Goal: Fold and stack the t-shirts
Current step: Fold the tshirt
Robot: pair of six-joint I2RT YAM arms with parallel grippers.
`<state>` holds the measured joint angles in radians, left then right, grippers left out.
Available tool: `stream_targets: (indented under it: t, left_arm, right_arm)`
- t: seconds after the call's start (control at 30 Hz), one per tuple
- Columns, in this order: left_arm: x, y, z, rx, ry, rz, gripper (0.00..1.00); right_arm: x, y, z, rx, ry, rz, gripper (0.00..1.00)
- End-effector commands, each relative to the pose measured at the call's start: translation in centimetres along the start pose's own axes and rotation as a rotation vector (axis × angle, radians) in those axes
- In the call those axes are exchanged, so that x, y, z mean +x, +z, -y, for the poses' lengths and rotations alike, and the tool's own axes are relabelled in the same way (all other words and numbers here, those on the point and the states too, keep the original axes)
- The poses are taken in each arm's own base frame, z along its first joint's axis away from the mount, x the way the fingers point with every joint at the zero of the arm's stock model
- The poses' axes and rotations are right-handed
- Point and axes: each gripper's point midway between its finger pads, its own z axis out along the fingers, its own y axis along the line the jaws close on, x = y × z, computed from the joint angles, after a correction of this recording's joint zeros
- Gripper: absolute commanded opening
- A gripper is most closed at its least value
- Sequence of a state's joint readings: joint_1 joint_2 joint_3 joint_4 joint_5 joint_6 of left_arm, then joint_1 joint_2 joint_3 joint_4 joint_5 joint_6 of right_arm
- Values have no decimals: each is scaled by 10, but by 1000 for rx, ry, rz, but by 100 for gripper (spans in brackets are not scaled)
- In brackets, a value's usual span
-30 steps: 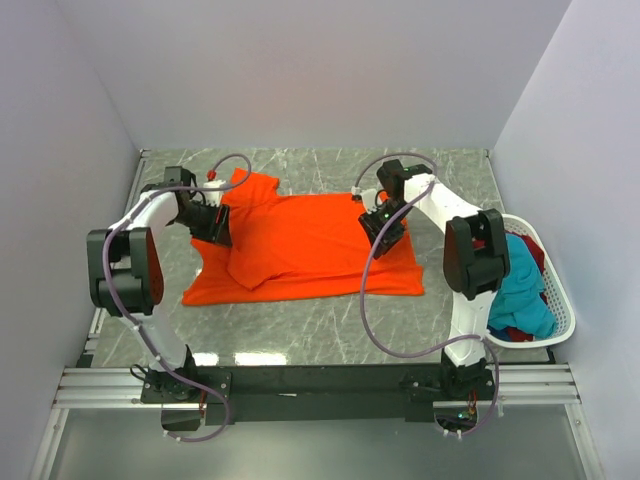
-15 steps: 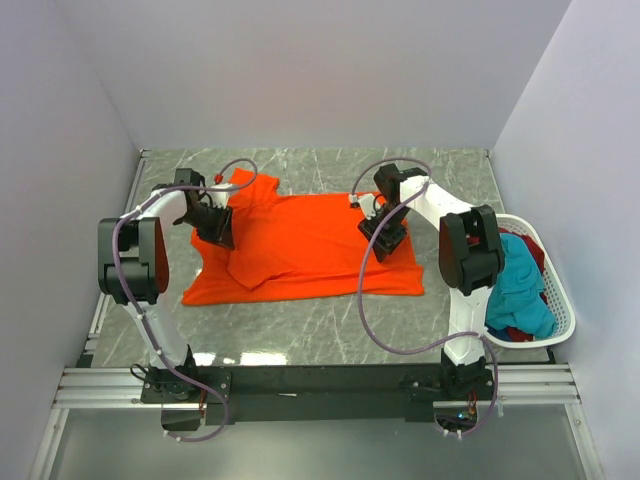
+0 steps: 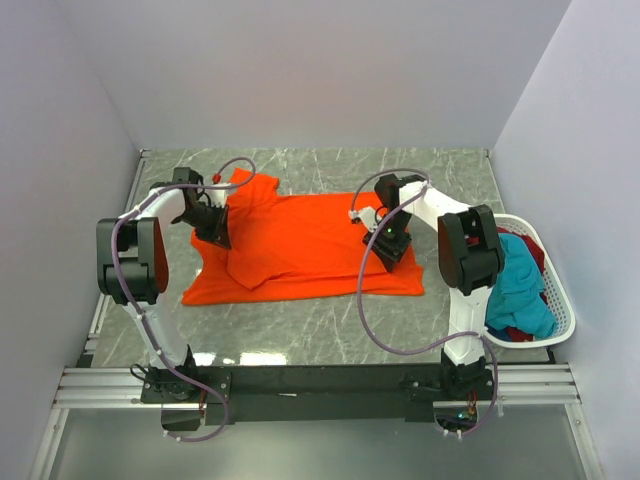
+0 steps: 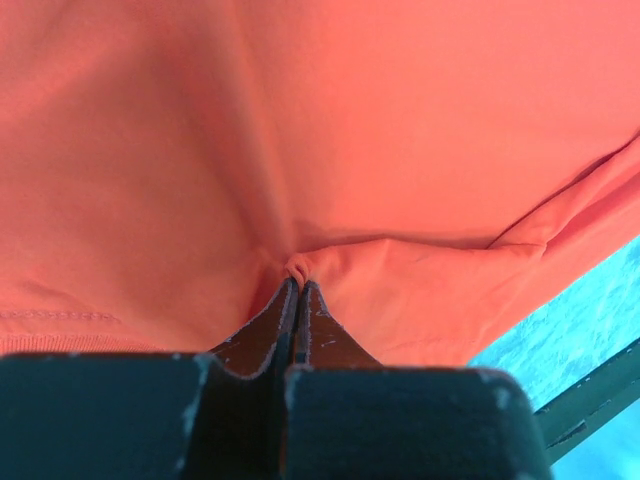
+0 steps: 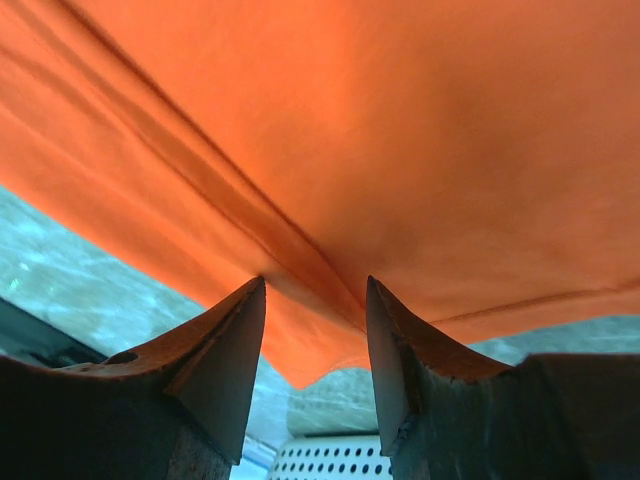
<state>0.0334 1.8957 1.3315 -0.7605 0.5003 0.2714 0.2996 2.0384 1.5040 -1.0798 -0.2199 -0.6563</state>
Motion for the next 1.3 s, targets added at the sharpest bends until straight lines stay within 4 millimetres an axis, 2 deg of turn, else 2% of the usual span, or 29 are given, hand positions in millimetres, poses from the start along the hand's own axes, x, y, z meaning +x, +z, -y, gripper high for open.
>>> stream_targets:
  t: [0.0, 0.3, 0.5, 0.6, 0.63, 0.73, 0.8, 1.03, 1.27]
  left_arm:
    - [-16, -19, 8, 11, 26, 56, 1]
    - [-15, -22, 10, 23, 17, 58, 1]
    - [-10, -29, 9, 36, -4, 62, 1]
    - [-9, -34, 7, 46, -24, 74, 1]
    - [-10, -37, 6, 48, -31, 82, 1]
    - [-11, -41, 10, 81, -54, 94, 1]
    - [-11, -46, 15, 113, -64, 106, 1]
    - [-16, -67, 12, 142, -125, 160, 1]
    - [-32, -75, 4, 139, -137, 199, 1]
  right_arm:
    - [14, -11, -1, 8, -46, -20, 52]
    - [28, -3, 8, 42, -60, -81, 47]
    - [31, -14, 10, 56, -64, -85, 44]
    - [36, -16, 16, 76, -58, -96, 35]
    - [36, -16, 17, 79, -59, -99, 25]
    - [31, -21, 18, 85, -57, -87, 7]
    - [27, -25, 16, 77, -50, -77, 0]
    - [13, -40, 19, 94, -62, -45, 0]
    - [9, -32, 29, 113, -61, -66, 0]
